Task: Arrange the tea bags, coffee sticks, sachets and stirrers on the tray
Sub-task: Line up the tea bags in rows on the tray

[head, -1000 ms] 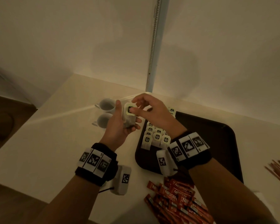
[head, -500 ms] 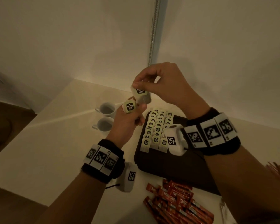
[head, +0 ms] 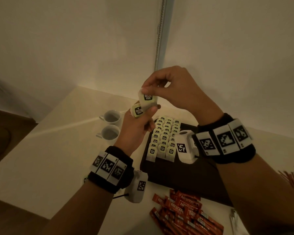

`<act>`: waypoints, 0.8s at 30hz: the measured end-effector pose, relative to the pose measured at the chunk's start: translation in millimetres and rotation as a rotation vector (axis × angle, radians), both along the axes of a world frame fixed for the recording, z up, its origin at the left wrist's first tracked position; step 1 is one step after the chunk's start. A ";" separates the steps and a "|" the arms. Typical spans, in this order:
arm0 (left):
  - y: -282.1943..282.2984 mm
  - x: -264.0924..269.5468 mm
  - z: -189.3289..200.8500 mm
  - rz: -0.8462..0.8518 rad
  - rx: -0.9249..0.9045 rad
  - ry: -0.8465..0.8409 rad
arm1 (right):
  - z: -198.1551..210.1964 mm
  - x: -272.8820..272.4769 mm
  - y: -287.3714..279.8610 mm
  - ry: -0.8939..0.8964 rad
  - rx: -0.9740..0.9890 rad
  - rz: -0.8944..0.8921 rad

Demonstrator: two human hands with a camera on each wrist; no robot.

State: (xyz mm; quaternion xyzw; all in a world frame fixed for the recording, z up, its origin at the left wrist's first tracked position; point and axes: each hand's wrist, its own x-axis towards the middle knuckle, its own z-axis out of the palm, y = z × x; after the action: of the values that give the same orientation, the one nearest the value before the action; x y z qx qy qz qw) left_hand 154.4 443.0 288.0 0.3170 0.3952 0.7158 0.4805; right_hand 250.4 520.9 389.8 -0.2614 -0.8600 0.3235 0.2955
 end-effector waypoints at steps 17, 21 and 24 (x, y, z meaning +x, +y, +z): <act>-4.3 7.2 11.3 -0.047 -0.027 -0.153 | 0.4 0.5 -8.7 -0.078 -0.088 0.052; -4.3 4.8 10.3 -0.069 0.007 -0.117 | -0.5 2.4 -6.9 -0.044 -0.074 0.029; -5.8 3.3 5.3 -0.044 -0.004 -0.076 | -1.1 4.7 -2.0 0.005 -0.061 0.001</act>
State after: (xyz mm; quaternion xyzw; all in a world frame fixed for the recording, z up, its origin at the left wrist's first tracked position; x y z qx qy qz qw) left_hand 157.8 437.3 293.3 0.2970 0.3710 0.7160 0.5114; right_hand 255.1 518.9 388.7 -0.2689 -0.8491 0.3506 0.2896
